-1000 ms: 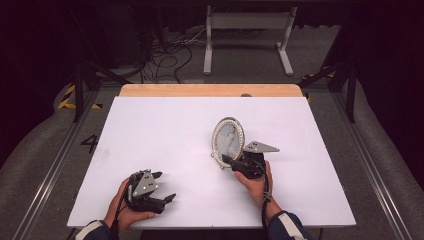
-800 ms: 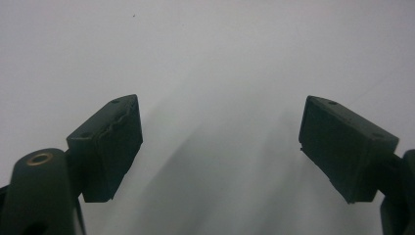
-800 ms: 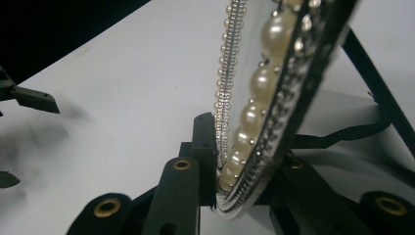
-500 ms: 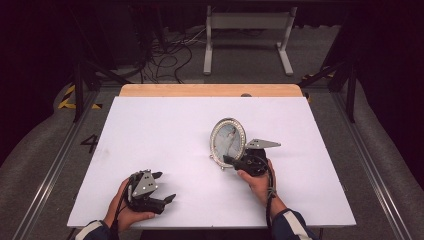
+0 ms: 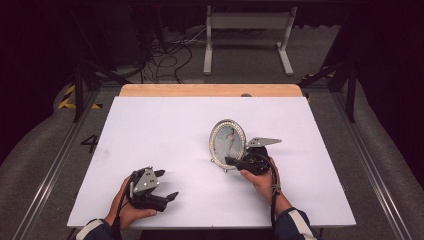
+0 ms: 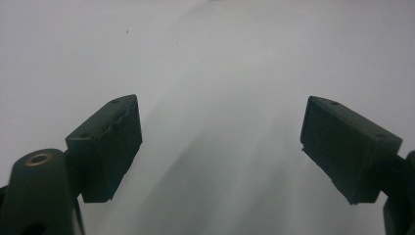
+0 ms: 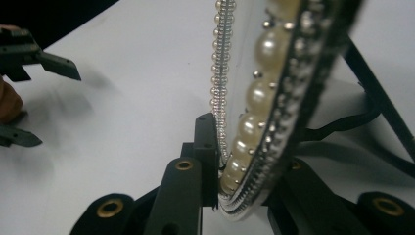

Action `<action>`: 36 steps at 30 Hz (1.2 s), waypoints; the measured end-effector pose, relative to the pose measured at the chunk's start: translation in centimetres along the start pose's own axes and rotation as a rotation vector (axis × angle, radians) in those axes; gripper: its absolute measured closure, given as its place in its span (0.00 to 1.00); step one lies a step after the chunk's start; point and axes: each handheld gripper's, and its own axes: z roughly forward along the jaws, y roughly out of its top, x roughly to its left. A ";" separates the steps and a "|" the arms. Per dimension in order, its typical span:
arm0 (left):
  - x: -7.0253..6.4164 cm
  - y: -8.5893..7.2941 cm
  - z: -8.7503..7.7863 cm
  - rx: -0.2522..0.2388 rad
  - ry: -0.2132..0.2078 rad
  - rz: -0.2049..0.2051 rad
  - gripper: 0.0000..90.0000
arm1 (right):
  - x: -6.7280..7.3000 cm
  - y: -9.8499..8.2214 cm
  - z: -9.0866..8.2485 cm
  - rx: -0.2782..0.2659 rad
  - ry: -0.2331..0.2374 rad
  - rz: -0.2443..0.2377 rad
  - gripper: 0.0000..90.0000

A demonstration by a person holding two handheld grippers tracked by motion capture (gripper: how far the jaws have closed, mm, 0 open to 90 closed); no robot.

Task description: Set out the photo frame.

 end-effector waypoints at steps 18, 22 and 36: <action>3.5 6.2 5.2 -0.081 -0.089 -0.039 0.18 | 1.8 0.1 -3.5 -0.096 -0.152 -0.113 0.72; 3.9 7.6 7.3 -0.084 -0.128 -0.067 0.16 | 2.2 0.0 -4.1 -0.117 -0.180 -0.128 0.71; 4.7 10.4 11.2 -0.084 -0.153 -0.095 0.16 | 3.0 -0.3 -5.9 -0.189 -0.229 -0.116 0.70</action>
